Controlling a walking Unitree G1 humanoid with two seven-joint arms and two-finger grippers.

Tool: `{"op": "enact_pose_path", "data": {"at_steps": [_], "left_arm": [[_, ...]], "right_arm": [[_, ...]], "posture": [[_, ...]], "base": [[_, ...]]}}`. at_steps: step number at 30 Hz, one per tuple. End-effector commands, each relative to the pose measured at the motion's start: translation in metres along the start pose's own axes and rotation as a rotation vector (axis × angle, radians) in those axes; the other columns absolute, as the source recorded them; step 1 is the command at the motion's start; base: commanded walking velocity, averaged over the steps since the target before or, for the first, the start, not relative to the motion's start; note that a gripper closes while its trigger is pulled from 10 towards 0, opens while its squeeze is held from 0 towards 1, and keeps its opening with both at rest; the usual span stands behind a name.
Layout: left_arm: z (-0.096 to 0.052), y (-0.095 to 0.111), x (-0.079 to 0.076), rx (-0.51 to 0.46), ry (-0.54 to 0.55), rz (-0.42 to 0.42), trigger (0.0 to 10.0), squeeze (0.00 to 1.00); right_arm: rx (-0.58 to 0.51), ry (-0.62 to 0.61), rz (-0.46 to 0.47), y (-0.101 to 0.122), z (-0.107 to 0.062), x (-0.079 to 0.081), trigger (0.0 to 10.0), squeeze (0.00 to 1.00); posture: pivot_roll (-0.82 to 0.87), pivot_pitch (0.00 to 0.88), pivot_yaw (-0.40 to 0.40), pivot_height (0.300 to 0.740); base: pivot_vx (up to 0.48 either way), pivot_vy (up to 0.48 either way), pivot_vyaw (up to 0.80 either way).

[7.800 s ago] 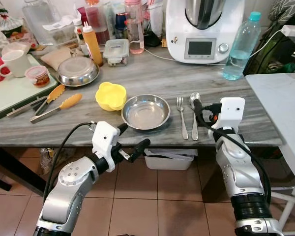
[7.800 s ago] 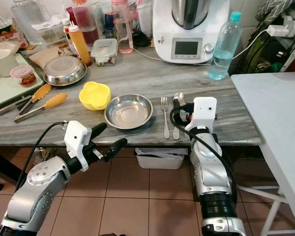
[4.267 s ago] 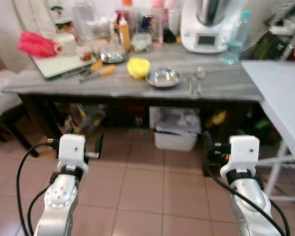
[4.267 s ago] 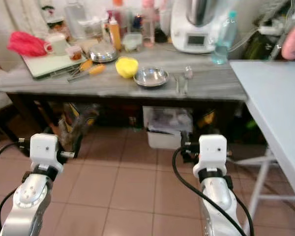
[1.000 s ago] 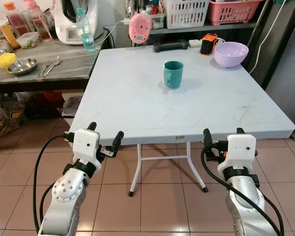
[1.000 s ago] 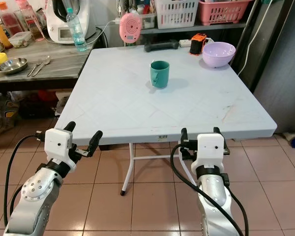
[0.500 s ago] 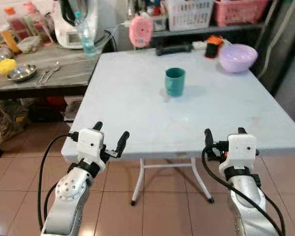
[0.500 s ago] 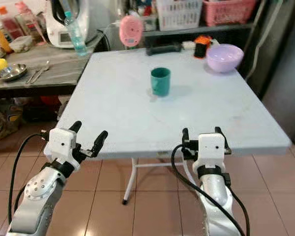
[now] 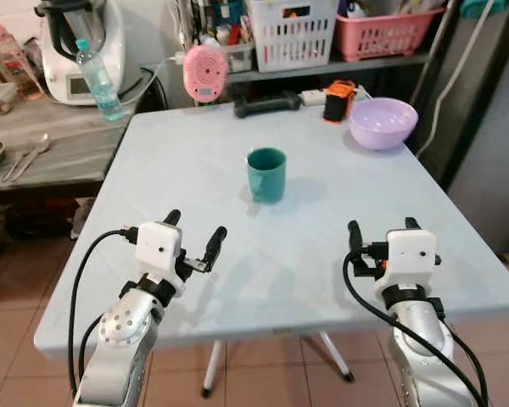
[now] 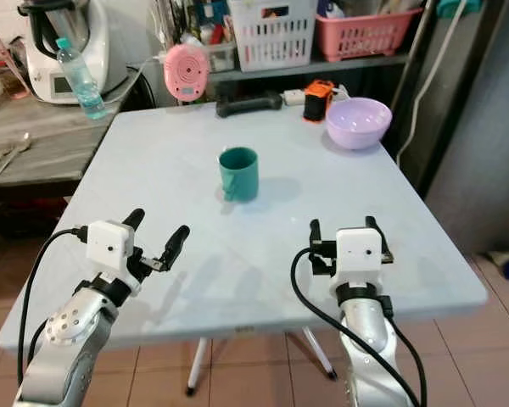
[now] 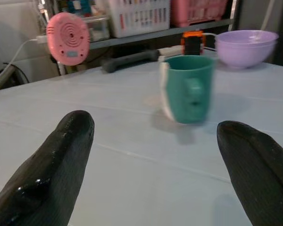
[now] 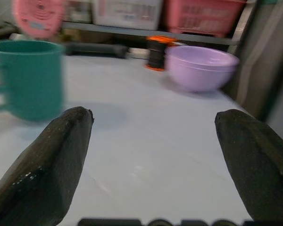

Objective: Setting the table

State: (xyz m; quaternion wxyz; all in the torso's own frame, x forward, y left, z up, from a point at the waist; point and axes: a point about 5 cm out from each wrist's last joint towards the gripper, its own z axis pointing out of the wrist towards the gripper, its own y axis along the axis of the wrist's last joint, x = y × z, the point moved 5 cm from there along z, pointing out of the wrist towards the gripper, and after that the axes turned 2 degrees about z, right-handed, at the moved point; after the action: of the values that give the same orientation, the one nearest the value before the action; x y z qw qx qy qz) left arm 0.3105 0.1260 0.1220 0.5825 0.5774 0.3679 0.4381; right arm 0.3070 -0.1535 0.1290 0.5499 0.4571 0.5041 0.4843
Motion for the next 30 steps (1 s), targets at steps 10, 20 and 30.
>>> {"op": "enact_pose_path", "data": {"at_steps": [10, 20, 30], "left_arm": [[-0.014, -0.007, 0.009, 0.058, -0.005, 0.077, 10.0, 0.00], [-0.027, -0.007, 0.009, 0.085, -0.042, 0.088, 10.0, 0.00], [-0.039, -0.007, 0.002, 0.114, -0.115, 0.094, 10.0, 0.00]], "right_arm": [[-0.011, 0.140, 0.068, 0.004, 0.008, 0.046, 10.0, 0.00], [-0.012, 0.254, 0.153, 0.012, 0.011, 0.082, 10.0, 0.00], [0.021, 0.282, 0.232, 0.013, 0.022, 0.110, 10.0, 0.00]], "posture": [[0.06, 0.065, 0.087, 0.740], [0.09, 0.096, 0.102, 0.740], [0.12, 0.130, 0.120, 0.740]], "base": [[0.000, 0.000, 0.00], [0.000, 0.000, 0.00], [0.000, 0.000, 0.00]]}}
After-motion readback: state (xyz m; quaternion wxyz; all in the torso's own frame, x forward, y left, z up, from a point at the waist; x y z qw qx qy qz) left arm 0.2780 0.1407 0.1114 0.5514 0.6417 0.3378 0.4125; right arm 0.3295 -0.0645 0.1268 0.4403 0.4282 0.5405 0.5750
